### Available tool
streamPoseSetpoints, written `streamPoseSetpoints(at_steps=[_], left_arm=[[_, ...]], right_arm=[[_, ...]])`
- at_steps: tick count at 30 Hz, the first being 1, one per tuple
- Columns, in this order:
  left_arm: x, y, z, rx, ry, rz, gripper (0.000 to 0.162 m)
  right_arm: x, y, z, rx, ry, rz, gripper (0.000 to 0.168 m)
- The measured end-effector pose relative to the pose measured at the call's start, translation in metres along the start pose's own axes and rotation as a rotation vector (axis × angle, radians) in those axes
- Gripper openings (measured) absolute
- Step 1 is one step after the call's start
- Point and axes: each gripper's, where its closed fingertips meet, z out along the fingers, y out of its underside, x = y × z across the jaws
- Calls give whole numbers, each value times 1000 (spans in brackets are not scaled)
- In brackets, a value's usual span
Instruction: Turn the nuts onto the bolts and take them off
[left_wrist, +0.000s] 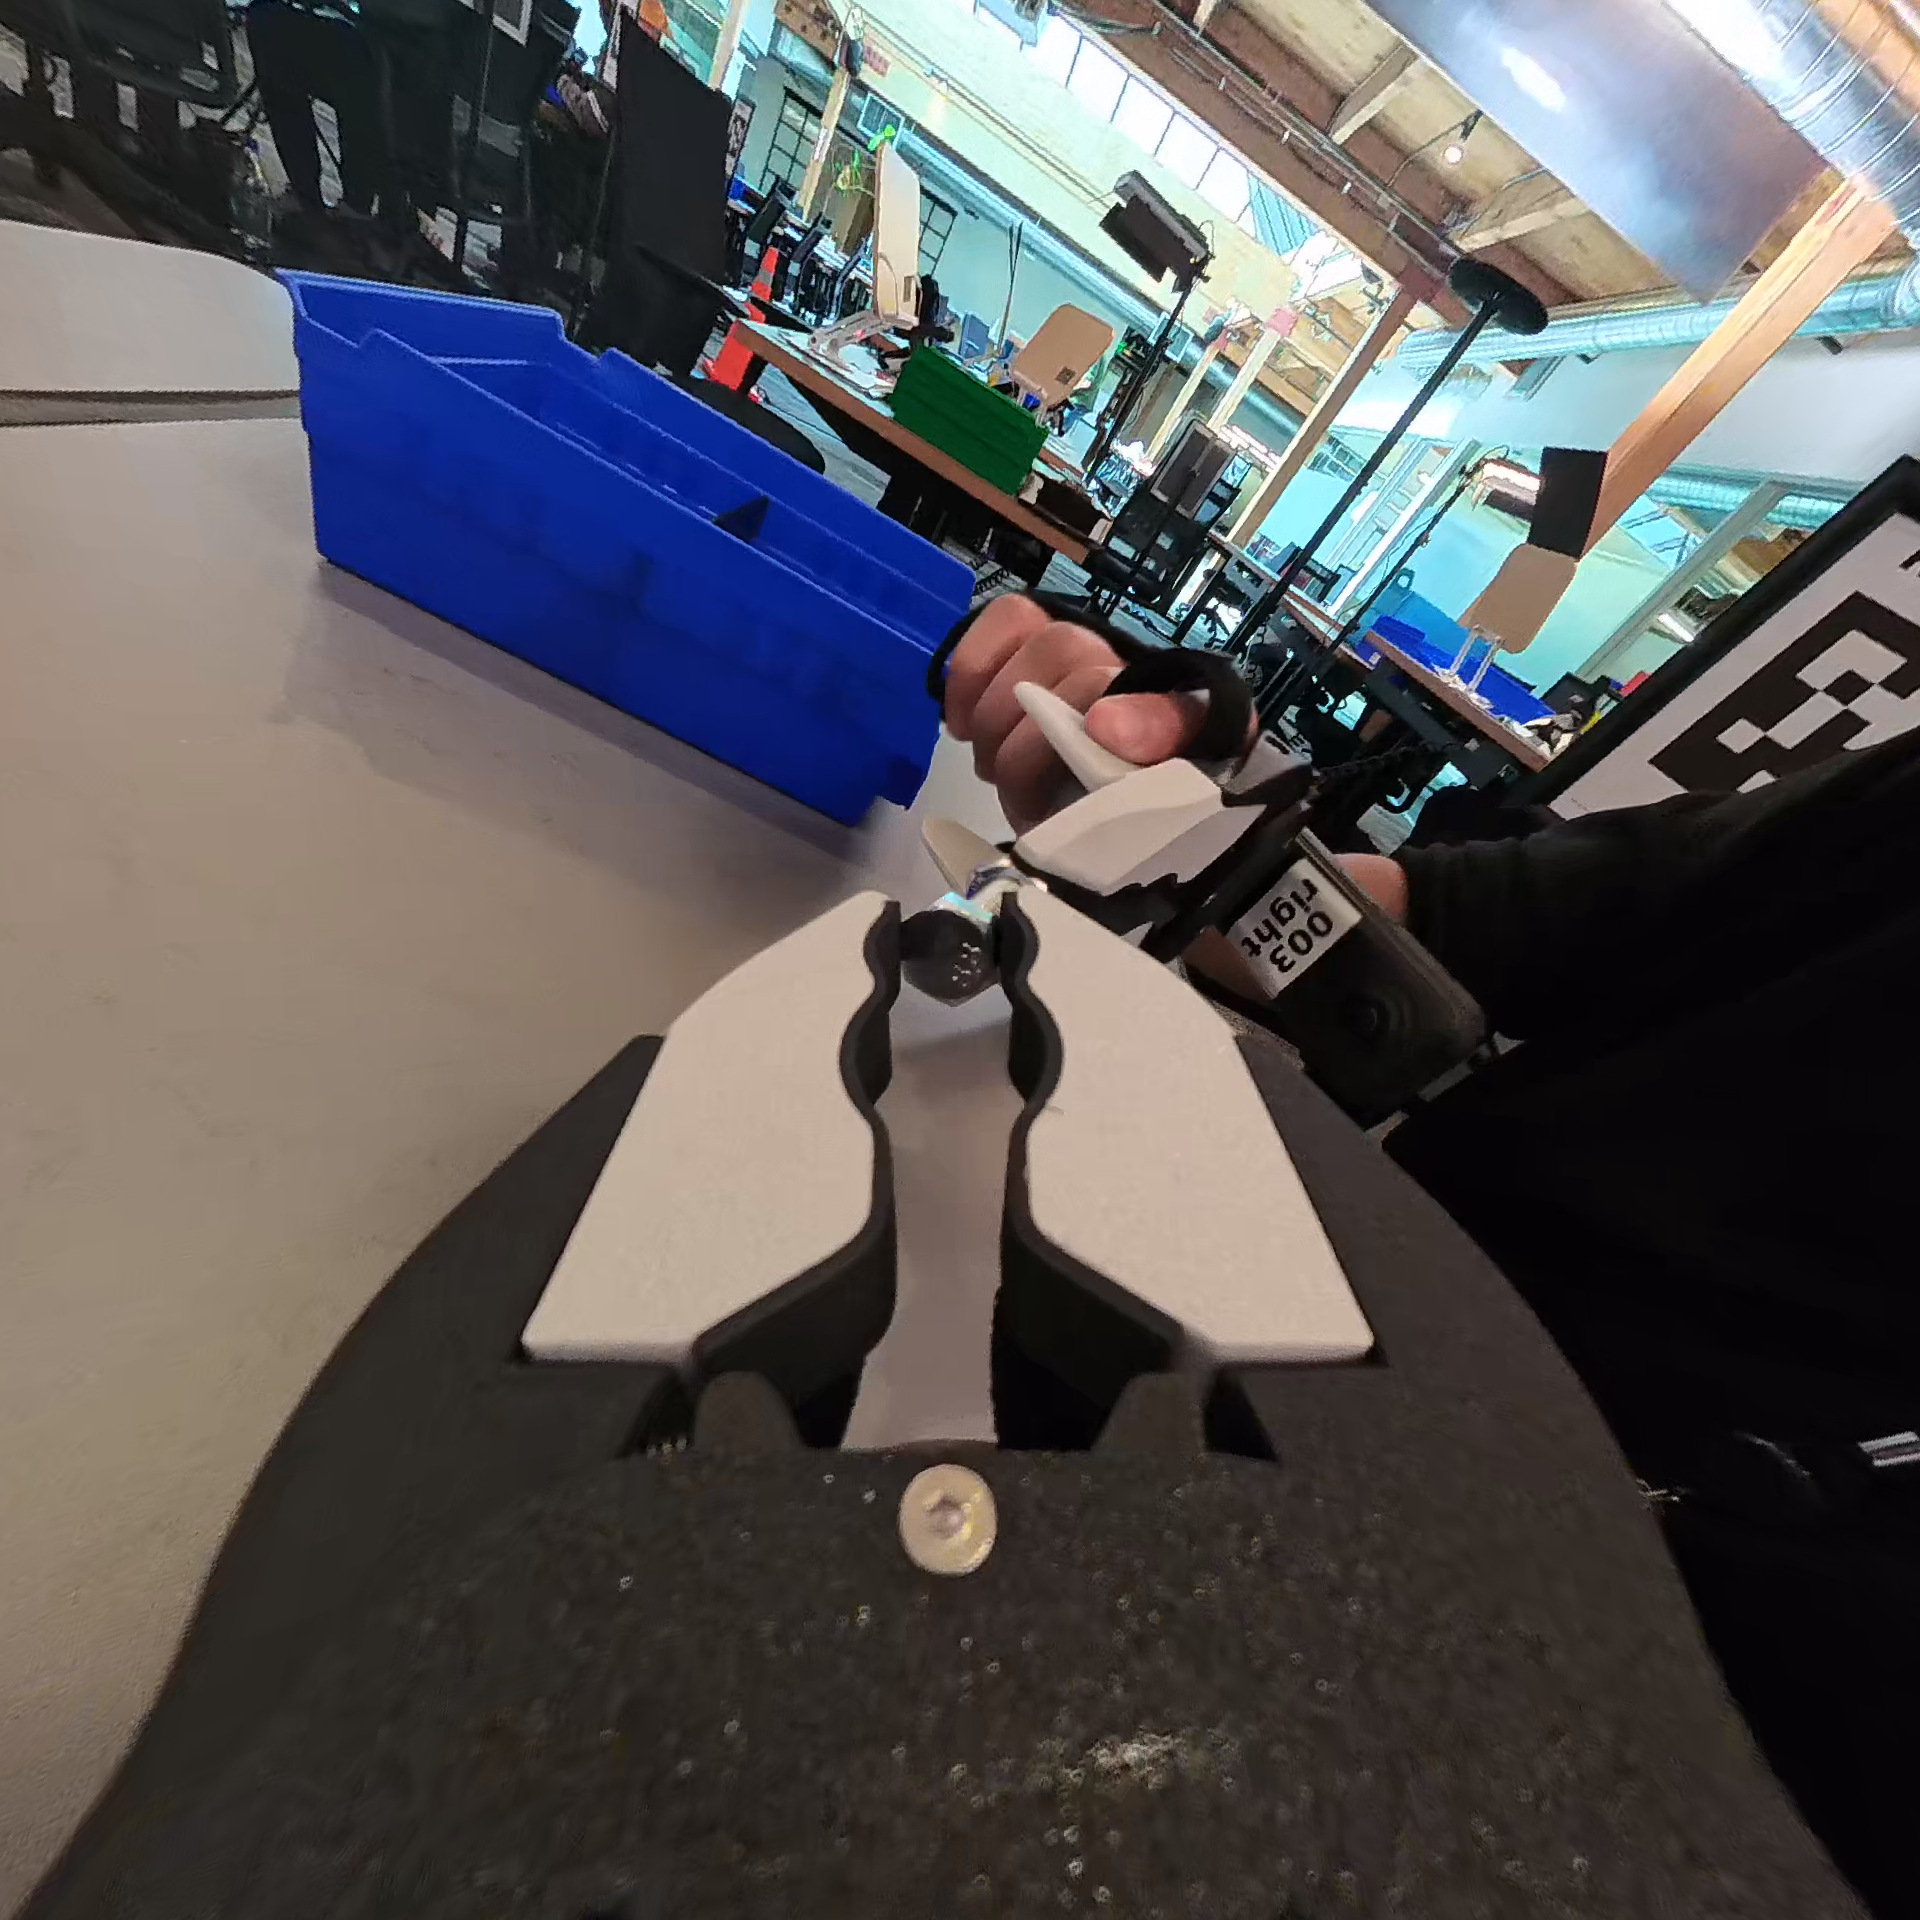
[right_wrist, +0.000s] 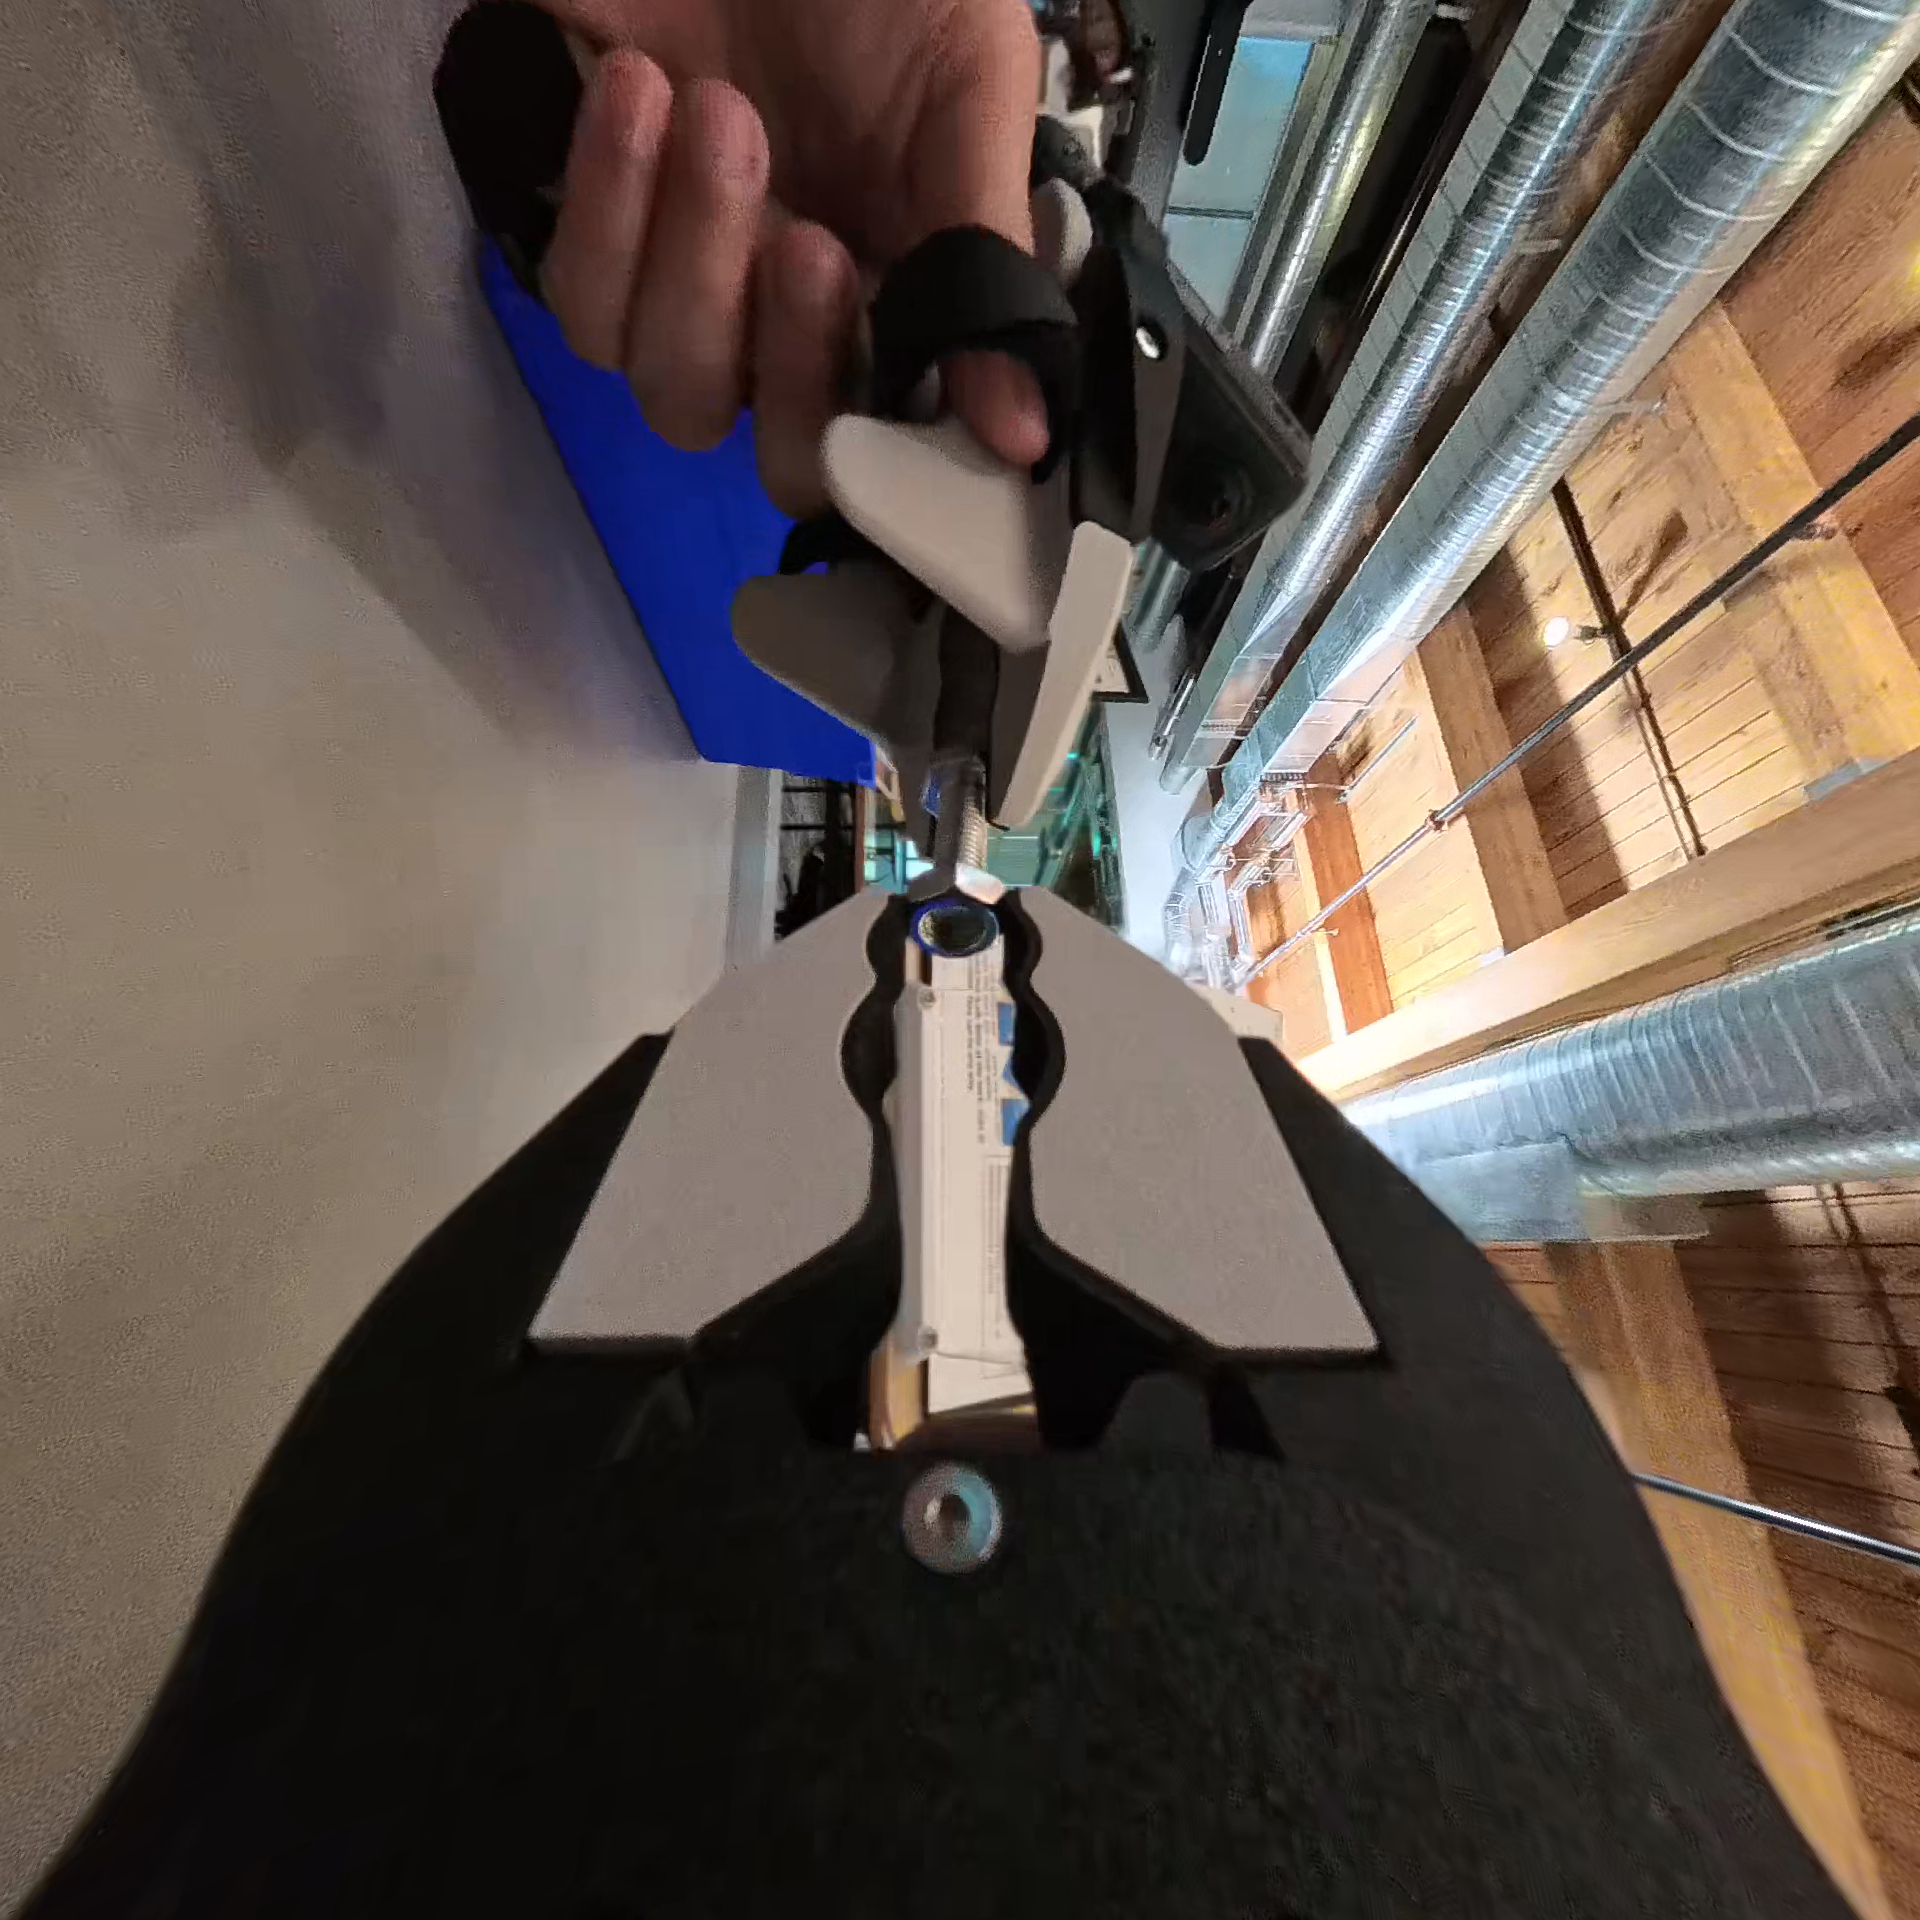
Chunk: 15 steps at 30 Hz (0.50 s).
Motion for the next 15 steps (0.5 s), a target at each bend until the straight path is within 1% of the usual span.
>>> streamPoseSetpoints(at_steps=[1,2,3,4,5,6,7,8,9,10,11,12,14,15], left_arm=[[1,0,0,1,1,6,17],[2,-1,0,9,2,14,17],[2,-3,-1,18,0,22,17],[2,-5,-2,24,-3,29,17],[2,-7,-3,34,-9,39,17],[2,-10,-5,47,-16,52,17],[1,-13,-8,63,-28,63,17],[1,-17,-11,86,-36,75,17],[1,-22,-15,114,-46,94,17],[1,-26,-18,141,-61,121,17],[0,-29,-21,160,-80,153,17],[0,-32,-24,172,-98,188,17],[2,-35,-28,188,-115,232,17],[3,-36,-30,195,-115,236,17]], right_arm=[[0,-1,0,15,6,49,17],[2,-1,-2,33,27,90,20],[3,-3,-4,62,37,127,33],[-1,-2,-3,58,6,194,39],[-3,1,-2,49,-21,302,53],[-6,2,0,51,-60,420,61],[-10,4,2,55,-97,549,62],[-19,7,5,48,-176,708,64],[-25,10,9,29,-228,878,70],[-27,6,9,59,-283,1051,66],[-29,-1,8,101,-359,1232,67],[-32,-2,9,89,-412,1396,70],[-35,-12,10,107,-558,1657,71],[-34,-16,9,116,-619,1770,78]])
